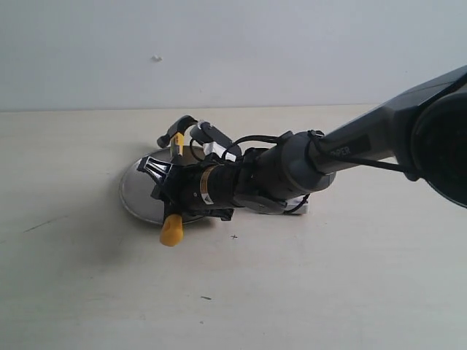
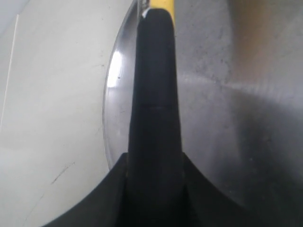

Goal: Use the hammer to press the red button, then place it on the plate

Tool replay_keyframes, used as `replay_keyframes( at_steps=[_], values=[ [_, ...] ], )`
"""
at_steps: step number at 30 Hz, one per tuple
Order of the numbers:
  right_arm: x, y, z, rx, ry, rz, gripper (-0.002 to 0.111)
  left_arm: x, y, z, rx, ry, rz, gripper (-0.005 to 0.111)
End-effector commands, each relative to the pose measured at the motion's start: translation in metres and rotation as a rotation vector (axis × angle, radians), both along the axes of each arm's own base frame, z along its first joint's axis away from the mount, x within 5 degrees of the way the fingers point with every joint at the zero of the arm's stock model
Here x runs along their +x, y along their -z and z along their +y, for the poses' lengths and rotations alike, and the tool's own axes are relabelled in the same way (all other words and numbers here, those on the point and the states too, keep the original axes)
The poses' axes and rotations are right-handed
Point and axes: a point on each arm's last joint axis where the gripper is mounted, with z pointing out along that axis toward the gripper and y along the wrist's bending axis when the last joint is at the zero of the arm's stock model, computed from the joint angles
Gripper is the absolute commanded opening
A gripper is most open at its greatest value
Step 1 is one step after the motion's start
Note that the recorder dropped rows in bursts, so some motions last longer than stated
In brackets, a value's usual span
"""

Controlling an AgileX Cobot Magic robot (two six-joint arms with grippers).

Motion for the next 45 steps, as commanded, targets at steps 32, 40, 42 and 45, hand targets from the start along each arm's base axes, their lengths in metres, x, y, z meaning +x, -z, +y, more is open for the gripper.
replay_keyframes(
  at_steps=[32, 40, 42, 45],
  values=[
    [0.003, -0.027, -0.006, -0.117, 0.009, -0.042, 0.047, 0.0, 0.0, 0.0, -0.003, 0.002, -0.005, 0.0],
    [-0.016, -0.068, -0.033, -0.314, 0.026, -0.092, 0.045, 0.0, 0.0, 0.0, -0.003, 0.002, -0.005, 0.0],
    [-0.032, -0.093, -0.043, -0.335, 0.0, -0.145, 0.04, 0.0, 0.0, 0.0, -0.003, 0.004, -0.005, 0.0],
    [-0.071, -0.118, -0.068, -0.425, -0.075, -0.214, 0.019, 0.0, 0.0, 0.0, -0.003, 0.004, -0.005, 0.0]
  ],
)
